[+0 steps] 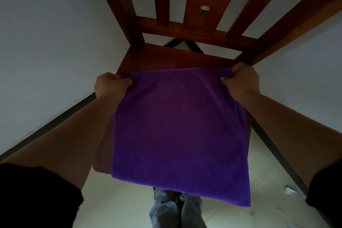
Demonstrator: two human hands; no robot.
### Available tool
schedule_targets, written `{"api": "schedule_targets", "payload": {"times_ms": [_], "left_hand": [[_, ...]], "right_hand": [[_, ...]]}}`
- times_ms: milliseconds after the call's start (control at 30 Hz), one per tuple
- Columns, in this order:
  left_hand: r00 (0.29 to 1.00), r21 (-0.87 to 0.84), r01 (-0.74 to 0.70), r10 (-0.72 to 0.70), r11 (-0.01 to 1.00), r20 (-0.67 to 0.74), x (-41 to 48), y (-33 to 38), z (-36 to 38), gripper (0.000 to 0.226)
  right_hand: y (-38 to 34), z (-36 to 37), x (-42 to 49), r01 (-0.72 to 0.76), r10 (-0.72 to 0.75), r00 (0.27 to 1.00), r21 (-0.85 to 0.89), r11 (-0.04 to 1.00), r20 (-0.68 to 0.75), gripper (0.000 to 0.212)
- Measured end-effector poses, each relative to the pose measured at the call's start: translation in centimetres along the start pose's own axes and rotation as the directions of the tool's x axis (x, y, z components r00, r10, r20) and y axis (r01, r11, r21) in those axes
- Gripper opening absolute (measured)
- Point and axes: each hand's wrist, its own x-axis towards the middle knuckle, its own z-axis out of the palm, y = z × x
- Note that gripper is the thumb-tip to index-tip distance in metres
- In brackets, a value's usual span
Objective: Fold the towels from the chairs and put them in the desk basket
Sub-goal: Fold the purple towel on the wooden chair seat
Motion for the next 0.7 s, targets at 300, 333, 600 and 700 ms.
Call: {"api": "schedule_targets", "payload": {"times_ms": [300,333,600,700], "left_hand": [[0.988,-0.229,-0.101,0.072,0.968,-0.133,-2.8,-0.8,-2.4,0.024],[0.99,-0.27,-0.105,0.075,0.957,-0.117,-3.3,-0.9,-2.7,0.022],[0.987,-0.315,-0.067,0.11,0.947,0.121,-6.7,-1.9,-4.6,0.017],[0.981,-0.221,-0.02,0.062,0.975,0.182,-6.6,-2.6,-4.8,0.018]], "right_hand": [[-0.5,-1.7,-2.6,0.038,-0.009,0.99,0.204,0.978,-0.143,0.017],[-0.4,-2.0,-3.0,0.018,0.02,0.988,0.245,0.969,-0.152,0.017],[2.2,-5.6,-6.0,-0.306,0.217,0.951,0.557,0.772,0.222,0.022],[3.7,-6.3,-6.6,-0.363,0.207,0.911,0.459,0.811,0.356,0.02]]}}
